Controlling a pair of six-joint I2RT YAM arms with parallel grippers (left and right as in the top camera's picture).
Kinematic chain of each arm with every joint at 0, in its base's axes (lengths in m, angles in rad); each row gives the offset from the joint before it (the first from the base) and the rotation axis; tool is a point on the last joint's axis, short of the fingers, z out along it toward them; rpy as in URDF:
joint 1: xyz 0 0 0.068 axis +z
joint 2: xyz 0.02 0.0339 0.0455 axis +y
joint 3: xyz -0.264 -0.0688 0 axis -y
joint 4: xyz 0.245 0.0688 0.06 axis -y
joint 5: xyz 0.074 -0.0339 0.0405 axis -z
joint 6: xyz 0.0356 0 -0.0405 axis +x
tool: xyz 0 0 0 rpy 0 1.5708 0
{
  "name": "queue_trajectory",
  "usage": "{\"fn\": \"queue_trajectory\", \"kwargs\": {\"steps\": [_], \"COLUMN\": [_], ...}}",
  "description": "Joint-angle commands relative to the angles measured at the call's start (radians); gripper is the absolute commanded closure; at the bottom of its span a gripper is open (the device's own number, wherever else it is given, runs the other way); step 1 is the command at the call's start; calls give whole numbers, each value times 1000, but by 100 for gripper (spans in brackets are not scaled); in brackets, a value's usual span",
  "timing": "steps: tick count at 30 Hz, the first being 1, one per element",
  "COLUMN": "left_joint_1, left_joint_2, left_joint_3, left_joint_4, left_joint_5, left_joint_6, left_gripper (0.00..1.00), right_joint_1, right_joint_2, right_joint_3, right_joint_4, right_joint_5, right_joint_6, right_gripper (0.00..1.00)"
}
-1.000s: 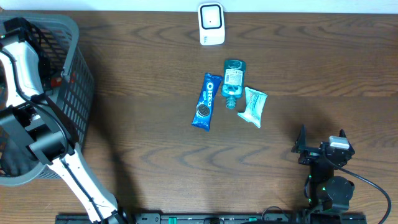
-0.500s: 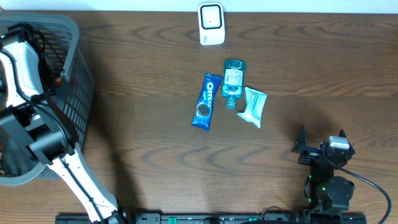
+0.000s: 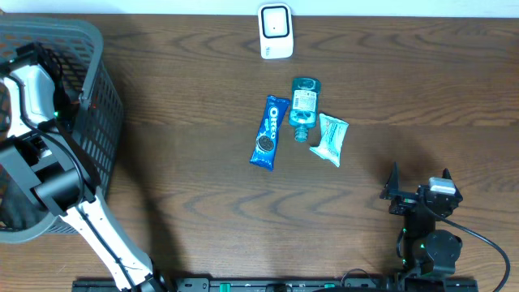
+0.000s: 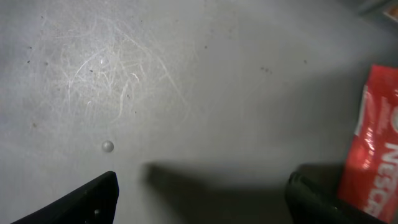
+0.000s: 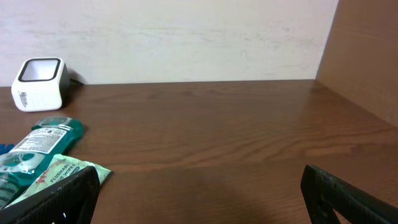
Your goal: Scan the item barcode
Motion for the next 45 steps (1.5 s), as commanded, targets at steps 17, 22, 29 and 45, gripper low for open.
{"fn": "queue_trajectory", "kwargs": {"steps": [17, 22, 29, 45], "left_joint_1": [31, 34, 34, 42], "left_joint_2": [69, 54, -109, -695], "left_joint_3": [-161, -158, -139, -111], "left_joint_4": [97, 57, 51, -183], "left_joint_5": [-18, -17, -8, -45], "left_joint_6": [90, 109, 200, 229], "left_gripper": [92, 93, 93, 93], "right_joint_1": [10, 10, 10, 10], "right_joint_2": [-5, -5, -5, -5], "right_joint_3": [-1, -1, -1, -1], "right_joint_4": [-4, -4, -4, -4], "right_joint_5": [1, 1, 1, 1], "right_joint_6": [-11, -11, -11, -11], "right_gripper": [1, 1, 1, 1]}}
